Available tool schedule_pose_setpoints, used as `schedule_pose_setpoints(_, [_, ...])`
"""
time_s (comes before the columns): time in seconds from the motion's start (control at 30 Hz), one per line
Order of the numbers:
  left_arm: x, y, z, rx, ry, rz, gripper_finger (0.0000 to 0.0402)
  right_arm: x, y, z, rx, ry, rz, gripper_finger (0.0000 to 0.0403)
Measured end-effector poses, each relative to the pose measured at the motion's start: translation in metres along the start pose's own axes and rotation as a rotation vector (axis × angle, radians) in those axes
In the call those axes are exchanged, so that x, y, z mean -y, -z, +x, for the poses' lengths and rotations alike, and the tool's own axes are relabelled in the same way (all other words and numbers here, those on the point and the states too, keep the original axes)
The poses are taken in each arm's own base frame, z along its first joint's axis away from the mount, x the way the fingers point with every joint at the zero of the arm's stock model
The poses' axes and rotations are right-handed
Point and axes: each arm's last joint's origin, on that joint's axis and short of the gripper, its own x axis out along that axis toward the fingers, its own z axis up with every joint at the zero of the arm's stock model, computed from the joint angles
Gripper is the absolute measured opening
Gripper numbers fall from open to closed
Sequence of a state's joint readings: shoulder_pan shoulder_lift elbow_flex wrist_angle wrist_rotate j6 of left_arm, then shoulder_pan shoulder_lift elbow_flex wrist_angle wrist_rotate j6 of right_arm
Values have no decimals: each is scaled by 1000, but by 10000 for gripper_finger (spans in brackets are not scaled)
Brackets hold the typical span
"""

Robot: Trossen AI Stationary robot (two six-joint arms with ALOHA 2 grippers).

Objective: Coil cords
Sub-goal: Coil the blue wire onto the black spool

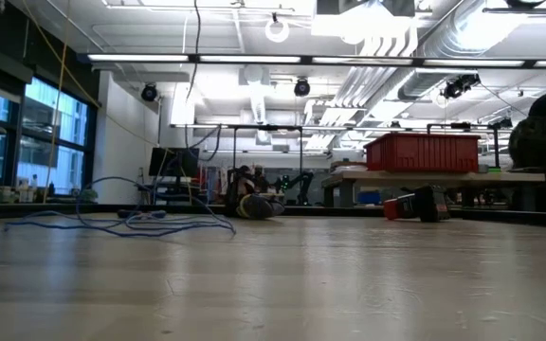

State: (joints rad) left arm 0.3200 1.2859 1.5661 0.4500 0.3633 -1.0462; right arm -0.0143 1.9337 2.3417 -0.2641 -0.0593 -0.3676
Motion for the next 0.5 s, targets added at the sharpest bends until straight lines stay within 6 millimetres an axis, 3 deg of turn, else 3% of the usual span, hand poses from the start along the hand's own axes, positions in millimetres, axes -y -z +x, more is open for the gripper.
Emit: schedule_pose_setpoints(0.5, [-4,25,13,-31,-1,-99,0,13,5,5,50,56,26,0])
